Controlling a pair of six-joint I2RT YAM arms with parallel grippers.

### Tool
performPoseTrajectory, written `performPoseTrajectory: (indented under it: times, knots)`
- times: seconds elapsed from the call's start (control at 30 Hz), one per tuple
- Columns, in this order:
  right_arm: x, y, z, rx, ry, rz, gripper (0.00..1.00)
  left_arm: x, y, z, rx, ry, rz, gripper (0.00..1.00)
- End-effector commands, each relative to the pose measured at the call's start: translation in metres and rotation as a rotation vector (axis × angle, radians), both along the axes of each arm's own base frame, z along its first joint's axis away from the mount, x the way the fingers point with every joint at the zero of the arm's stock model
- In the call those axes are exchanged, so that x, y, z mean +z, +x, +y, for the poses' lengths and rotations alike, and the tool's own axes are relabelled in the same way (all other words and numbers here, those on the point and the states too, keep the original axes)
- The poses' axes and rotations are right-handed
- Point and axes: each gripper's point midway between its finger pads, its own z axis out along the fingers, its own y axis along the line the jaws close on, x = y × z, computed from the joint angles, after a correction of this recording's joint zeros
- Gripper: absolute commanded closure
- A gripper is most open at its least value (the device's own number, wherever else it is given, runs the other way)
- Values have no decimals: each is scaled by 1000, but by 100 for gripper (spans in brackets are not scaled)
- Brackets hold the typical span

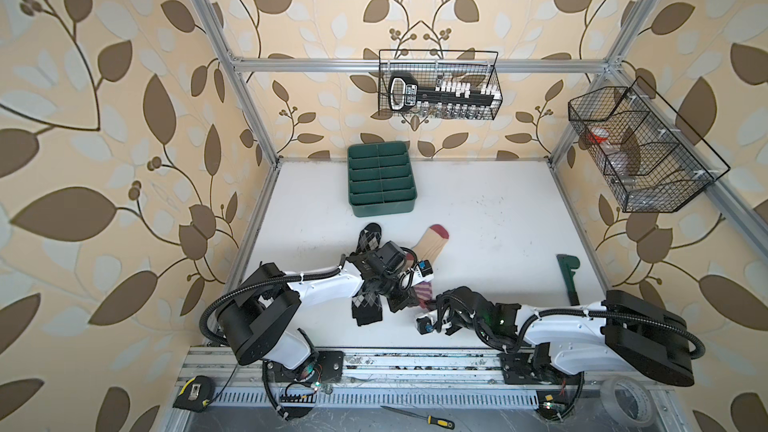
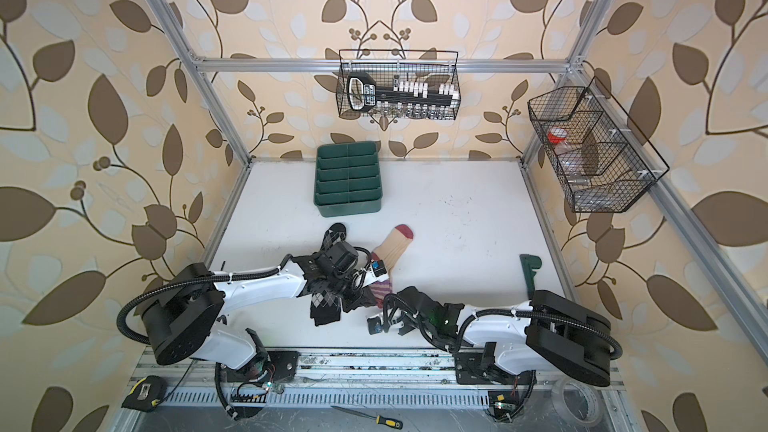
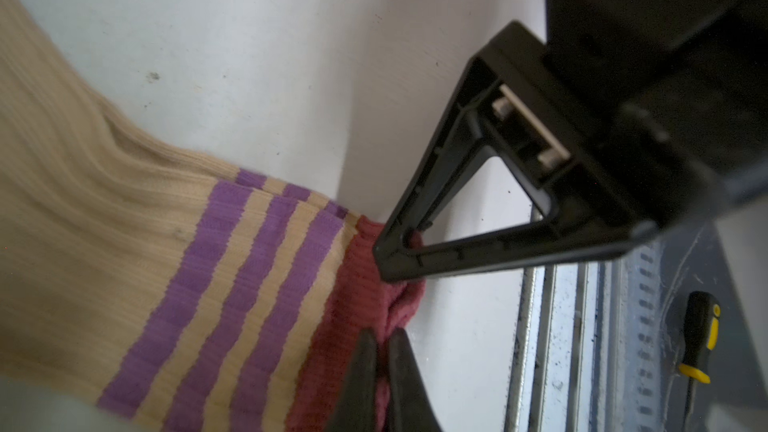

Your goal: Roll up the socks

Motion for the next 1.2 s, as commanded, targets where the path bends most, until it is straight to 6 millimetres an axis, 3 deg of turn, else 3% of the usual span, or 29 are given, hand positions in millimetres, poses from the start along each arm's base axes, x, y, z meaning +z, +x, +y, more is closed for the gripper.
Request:
performPoseTrajectory:
  times: [0.0,0.07,0.3,0.37,0.43,0.53,0.6,0.7,0.9,1.07,1.17]
  knots:
    - [10,1,11,28,23,0,100,22,7,-4,8,-67,-51,91]
    - [7,1,9,33,3,7,100,26,10,-4,24,-71,-68,83]
    - [9,-4,0,59,-7,68,100,48,38,10,148,-69,-261,25]
    - [9,-4,-3,61,-15,93,100,60,50,20,210,-67,-357,22]
    - [10,-4,-5,66,-21,135,100,84,68,35,311,-86,-491,19]
    - [12,-8,-8,93,-48,249,100,139,86,67,476,-159,-744,13]
    - [12,-12,-13,97,-79,355,100,179,86,90,547,-212,-903,7]
    - [12,-15,-19,92,-130,488,100,210,70,107,504,-218,-1048,3]
    - [18,-28,-16,24,-204,823,100,206,43,110,213,-54,-1131,3]
    - [12,-39,-17,-8,-256,921,100,209,30,106,105,-56,-1133,4]
    - [9,-35,-18,-32,-234,953,100,197,14,100,3,-72,-1084,5]
